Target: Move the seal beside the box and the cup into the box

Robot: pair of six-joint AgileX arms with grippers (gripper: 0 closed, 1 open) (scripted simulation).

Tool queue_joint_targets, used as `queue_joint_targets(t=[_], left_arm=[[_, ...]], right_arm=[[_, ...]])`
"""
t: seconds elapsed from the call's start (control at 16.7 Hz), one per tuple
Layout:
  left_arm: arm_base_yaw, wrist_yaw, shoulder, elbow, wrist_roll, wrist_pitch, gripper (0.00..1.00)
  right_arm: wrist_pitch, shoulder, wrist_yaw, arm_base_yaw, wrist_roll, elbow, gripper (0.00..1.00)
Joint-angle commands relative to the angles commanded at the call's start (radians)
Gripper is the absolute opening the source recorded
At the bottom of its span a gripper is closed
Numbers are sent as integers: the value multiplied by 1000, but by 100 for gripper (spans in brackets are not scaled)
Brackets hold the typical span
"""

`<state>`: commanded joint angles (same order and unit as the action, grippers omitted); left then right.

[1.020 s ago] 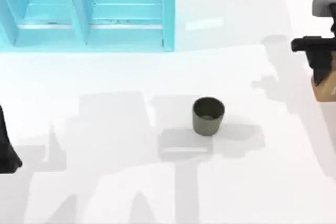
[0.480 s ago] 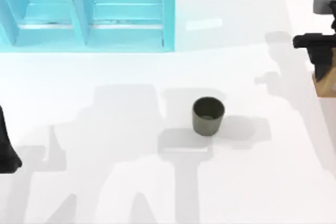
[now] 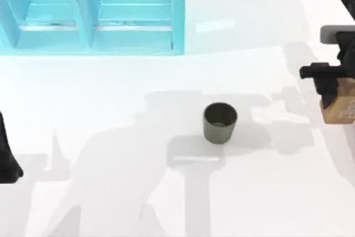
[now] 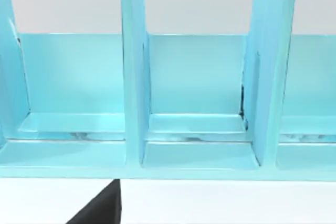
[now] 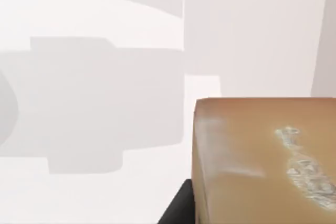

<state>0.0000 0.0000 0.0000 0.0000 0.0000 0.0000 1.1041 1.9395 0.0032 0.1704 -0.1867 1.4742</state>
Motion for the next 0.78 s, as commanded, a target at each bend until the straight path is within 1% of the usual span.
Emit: queue_joint_targets(t=[0.24,0.78], left_arm=[[0,0,0,0,0,0,100],[0,0,0,0,0,0,100]], right_arm=[[-4,1,0,0,0,-4,0],[-4,1,0,0,0,-4,68]])
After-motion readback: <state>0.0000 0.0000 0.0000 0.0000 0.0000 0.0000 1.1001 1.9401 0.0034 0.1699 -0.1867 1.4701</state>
